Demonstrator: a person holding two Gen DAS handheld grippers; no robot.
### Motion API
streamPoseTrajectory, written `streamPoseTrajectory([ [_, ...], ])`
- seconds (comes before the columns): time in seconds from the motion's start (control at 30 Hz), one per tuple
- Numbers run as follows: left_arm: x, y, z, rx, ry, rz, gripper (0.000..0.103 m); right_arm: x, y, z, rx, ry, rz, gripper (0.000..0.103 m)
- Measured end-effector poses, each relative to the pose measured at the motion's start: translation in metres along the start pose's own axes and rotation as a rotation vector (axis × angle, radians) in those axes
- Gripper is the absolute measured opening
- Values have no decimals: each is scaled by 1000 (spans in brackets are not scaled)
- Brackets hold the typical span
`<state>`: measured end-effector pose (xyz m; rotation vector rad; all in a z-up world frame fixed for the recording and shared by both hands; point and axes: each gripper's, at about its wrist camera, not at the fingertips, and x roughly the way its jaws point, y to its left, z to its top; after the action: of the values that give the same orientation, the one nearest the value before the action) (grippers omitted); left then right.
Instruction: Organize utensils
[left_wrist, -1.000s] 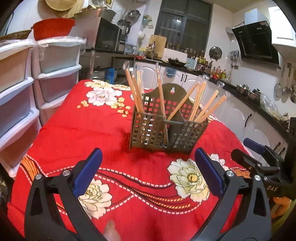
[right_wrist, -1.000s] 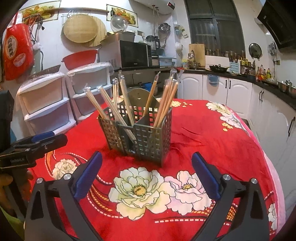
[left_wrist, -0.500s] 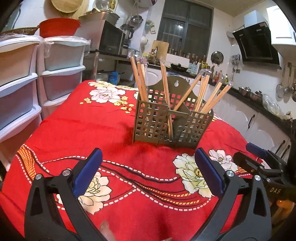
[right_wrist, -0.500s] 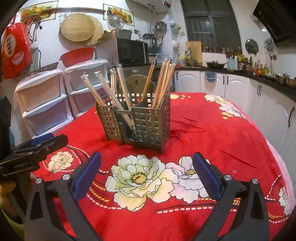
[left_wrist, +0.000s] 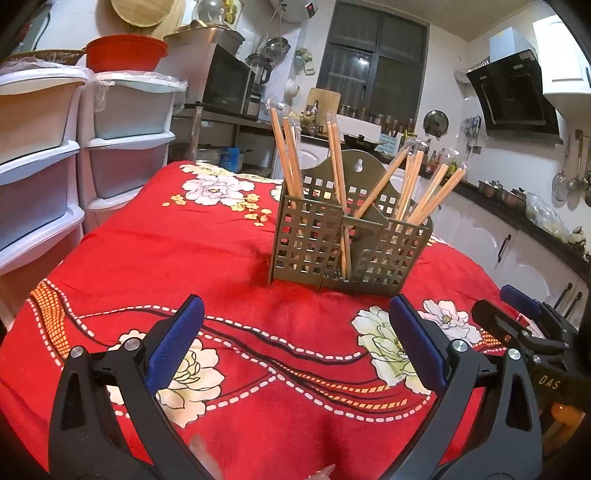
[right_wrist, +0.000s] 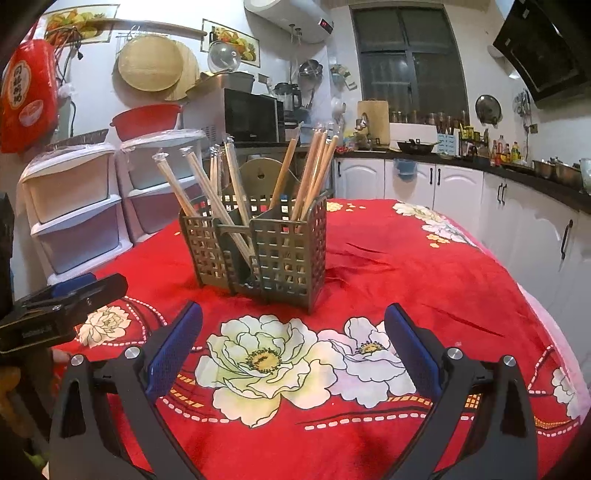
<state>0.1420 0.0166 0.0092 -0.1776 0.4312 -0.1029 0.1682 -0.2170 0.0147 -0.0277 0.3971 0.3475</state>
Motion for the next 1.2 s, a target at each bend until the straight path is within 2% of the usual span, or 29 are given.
streamPoseTrajectory([
  [0.57, 3, -3, -3, 18, 2, 42, 91, 3, 3, -2, -10, 21, -4, 96],
  [1.2, 1, -4, -3, 18, 1, 45, 92, 3, 2, -3, -6, 22, -4, 96],
])
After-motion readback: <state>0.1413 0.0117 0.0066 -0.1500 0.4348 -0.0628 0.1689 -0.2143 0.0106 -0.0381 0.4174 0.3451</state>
